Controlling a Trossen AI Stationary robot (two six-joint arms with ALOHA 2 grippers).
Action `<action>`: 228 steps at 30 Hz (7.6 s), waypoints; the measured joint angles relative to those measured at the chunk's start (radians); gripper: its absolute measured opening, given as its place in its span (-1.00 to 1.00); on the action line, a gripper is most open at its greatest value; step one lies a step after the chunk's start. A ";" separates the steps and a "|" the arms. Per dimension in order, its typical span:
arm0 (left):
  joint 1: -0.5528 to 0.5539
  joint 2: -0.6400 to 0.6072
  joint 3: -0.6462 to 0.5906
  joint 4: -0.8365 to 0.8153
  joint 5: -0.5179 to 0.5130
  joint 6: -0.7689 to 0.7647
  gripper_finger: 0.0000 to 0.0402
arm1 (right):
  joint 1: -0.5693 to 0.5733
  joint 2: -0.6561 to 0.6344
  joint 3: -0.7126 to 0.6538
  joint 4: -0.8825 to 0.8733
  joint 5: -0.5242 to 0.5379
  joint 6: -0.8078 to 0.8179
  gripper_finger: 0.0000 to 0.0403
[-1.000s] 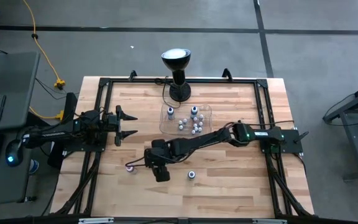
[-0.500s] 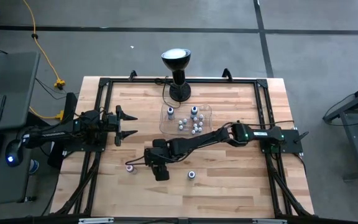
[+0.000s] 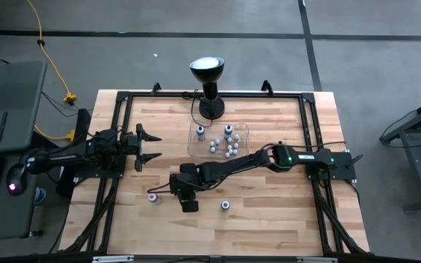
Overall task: Pick & Place food coloring
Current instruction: Put the orange food coloring bottle into the transparent bin, then put the large purple food coloring bottle into the transparent bin
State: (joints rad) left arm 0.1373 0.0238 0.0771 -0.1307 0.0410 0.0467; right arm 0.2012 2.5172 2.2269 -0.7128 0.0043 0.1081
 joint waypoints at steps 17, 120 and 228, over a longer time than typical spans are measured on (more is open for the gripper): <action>0.000 0.000 0.000 0.000 0.000 0.000 0.38 | 0.000 -0.019 0.005 0.009 0.002 0.027 -0.77; 0.000 0.000 0.000 0.000 0.000 0.000 0.38 | -0.306 -0.579 -0.835 0.074 0.184 0.495 -0.71; 0.000 0.000 0.000 -0.001 0.000 0.000 0.38 | 0.174 -1.123 -1.577 0.885 -0.029 0.216 -0.35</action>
State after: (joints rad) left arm 0.1375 0.0238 0.0769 -0.1317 0.0407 0.0467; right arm 0.3754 1.3941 0.6502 0.1726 -0.0245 0.3240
